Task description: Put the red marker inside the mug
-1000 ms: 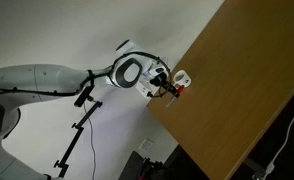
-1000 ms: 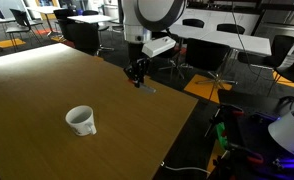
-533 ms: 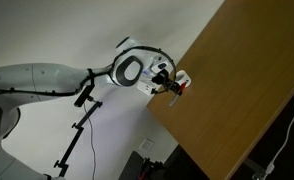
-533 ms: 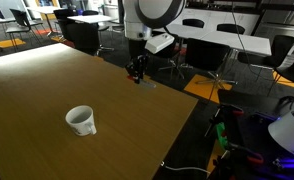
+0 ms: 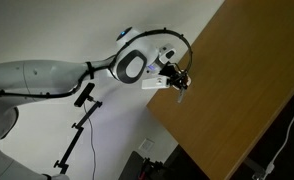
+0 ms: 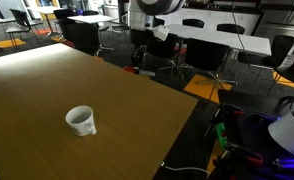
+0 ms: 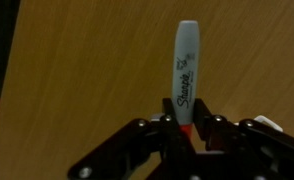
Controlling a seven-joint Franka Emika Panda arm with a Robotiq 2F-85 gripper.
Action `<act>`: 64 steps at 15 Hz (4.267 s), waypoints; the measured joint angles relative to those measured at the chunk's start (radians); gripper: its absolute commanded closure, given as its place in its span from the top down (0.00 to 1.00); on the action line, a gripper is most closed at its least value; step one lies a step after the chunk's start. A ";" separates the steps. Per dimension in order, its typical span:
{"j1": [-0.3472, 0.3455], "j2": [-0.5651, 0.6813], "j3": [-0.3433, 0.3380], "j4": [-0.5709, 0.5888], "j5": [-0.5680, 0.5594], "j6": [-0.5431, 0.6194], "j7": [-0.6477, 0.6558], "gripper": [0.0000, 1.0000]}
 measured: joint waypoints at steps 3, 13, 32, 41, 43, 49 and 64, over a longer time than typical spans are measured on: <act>-0.044 0.000 0.048 0.007 0.077 0.000 -0.208 0.06; -0.099 0.001 0.141 0.018 0.320 -0.066 -0.710 0.25; -0.102 0.090 0.180 0.148 0.750 -0.284 -1.559 0.06; -0.064 0.191 0.162 0.212 1.055 -0.284 -1.752 0.06; -0.057 0.213 0.158 0.233 1.092 -0.284 -1.772 0.06; -0.029 0.291 0.132 0.313 1.191 -0.275 -1.790 0.06; 0.022 0.486 0.109 0.477 1.212 -0.182 -1.791 0.06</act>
